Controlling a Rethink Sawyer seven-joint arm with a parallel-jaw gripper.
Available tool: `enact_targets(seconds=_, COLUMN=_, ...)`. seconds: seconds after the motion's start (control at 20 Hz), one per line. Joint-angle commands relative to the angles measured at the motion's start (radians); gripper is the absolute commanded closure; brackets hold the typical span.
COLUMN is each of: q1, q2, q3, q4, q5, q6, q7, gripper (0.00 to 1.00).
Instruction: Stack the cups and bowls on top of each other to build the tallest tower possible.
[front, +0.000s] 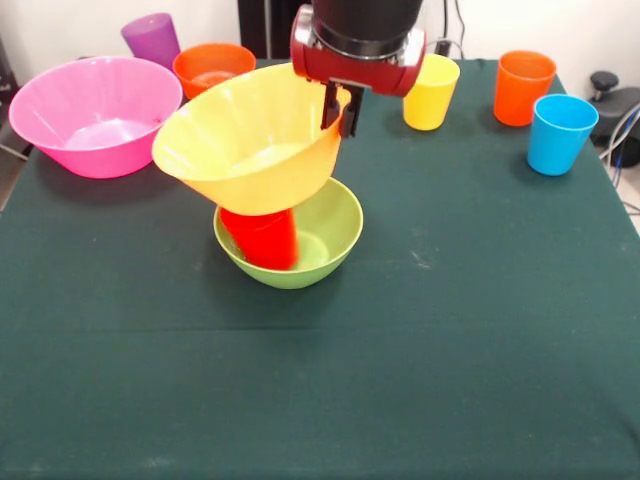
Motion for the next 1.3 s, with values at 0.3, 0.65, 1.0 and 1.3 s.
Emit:
enact_targets(seconds=0.3, q1=0.07, q2=0.098, q3=-0.022, q4=-0.067, q5=-0.059, q6=-0.044, q7=0.085, gripper=1.0)
enact_targets(seconds=0.65, q1=0.106, q2=0.146, q3=-0.059, q4=-0.133, q5=-0.049, q6=-0.017, q7=0.098, gripper=1.0)
enact_targets(seconds=1.0, q1=0.121, q2=0.172, q3=-0.082, q4=-0.15, q5=-0.027, q6=-0.025, q7=0.098, gripper=1.0)
enact_targets(seconds=1.3, q1=0.128, q2=0.168, q3=-0.094, q4=-0.128, q5=-0.005, q6=-0.053, q7=0.104, gripper=1.0)
